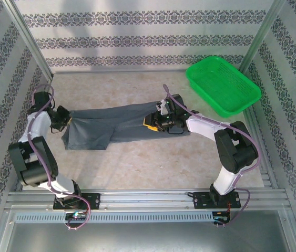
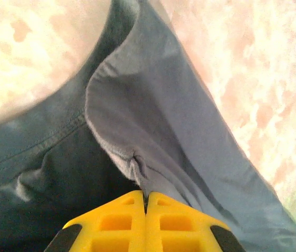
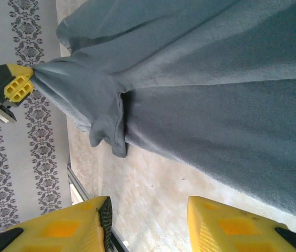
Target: Fold and stack the t-shirts
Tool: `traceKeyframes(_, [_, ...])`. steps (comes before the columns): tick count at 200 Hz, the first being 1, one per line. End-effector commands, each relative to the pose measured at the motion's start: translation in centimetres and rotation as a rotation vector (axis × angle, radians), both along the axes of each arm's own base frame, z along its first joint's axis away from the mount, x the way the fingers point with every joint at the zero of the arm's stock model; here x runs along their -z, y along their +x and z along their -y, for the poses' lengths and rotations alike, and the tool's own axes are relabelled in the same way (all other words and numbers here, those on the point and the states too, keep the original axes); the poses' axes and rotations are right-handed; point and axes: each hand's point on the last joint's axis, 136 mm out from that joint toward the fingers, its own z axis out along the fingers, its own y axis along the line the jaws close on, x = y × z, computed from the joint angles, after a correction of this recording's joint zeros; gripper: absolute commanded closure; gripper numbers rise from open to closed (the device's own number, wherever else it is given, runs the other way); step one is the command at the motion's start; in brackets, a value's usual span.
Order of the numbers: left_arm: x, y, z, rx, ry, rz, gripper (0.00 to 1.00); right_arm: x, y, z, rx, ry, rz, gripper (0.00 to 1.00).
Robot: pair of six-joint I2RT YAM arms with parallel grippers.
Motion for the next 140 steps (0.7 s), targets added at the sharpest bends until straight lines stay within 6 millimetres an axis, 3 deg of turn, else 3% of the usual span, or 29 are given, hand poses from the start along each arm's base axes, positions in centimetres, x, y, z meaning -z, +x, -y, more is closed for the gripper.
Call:
traceKeyframes(1, [0.4,0.3,-0.3,-0.012,-0.01,-0.083,1.0,-0.8,0.0,0.4,0.001,-0.001,0.032,0.57])
traceKeyframes(50, [0.3,3.8,-2.0,0.001,0.029,-0.05,1.0,-0.2,-0.3,1.4,0.026,-0.018,0.025,0.57])
traceKeyframes(101, [3.0,6.3,-2.5,0.056,0.049,0.003,1.0,0.0,0.0,2.5,0.06,-0.026,0.036,0.58])
traceKeyframes(130, [2.9,7.2,-3.5,0.062,0.116,0.05,0.89,-0.5,0.9,3.4,0.098,-0.034,0.067,0.59])
traceKeyframes(140, [2.3,7.0,-4.0,0.046,0.149,0.054,0.78,-0.2,1.4,4.3,0.126,-0.066,0.073,0.61])
